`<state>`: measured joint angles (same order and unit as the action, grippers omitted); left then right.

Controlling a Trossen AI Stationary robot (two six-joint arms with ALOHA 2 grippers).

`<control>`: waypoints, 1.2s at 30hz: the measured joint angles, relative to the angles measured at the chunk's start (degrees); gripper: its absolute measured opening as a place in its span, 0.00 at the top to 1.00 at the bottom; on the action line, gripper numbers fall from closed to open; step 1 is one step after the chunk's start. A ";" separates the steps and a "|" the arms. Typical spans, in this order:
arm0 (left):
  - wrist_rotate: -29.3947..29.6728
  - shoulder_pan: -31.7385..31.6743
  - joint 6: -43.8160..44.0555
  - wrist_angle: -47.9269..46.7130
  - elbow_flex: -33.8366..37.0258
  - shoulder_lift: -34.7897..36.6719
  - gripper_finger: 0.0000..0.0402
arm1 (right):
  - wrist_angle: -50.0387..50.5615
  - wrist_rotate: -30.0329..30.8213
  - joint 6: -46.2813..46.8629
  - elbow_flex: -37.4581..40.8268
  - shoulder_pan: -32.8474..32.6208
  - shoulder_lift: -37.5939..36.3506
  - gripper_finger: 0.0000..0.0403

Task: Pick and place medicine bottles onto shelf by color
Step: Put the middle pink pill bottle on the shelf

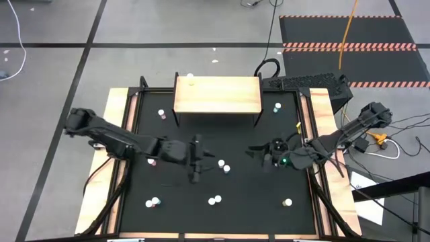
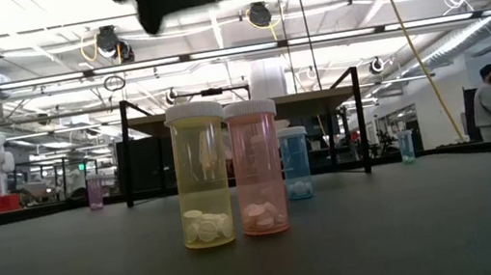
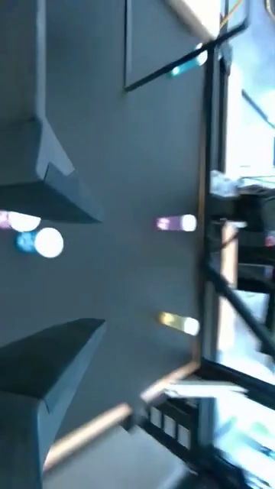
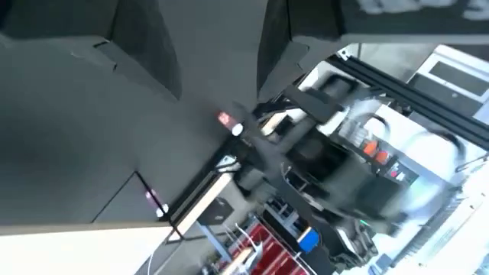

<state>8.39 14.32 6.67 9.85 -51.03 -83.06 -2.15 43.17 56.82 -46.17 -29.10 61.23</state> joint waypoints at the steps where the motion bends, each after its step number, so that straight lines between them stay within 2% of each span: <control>1: -0.63 -0.57 -1.33 0.34 0.00 -1.75 0.42 | 0.23 0.83 -0.70 0.00 -0.29 -0.19 0.59; 8: -1.90 -3.44 -2.44 3.28 -0.04 -12.40 0.24 | 0.67 3.47 -3.32 -0.02 1.93 -0.65 0.59; 15: -3.31 -5.09 -2.03 9.79 -0.07 -19.44 0.22 | 0.67 -0.02 -3.37 -0.04 4.16 -0.80 0.59; 28: -4.78 -8.79 -2.83 7.06 -0.07 -20.90 0.45 | 0.74 -1.48 -2.38 -0.04 4.26 -0.83 0.59; 36: -6.96 -9.00 -3.41 4.96 -0.07 -20.93 0.50 | 0.72 -1.50 -2.40 -0.04 4.28 -0.83 0.59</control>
<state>1.43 5.32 3.27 14.81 -51.09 -103.98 -1.43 41.67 54.41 -46.22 -24.82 60.40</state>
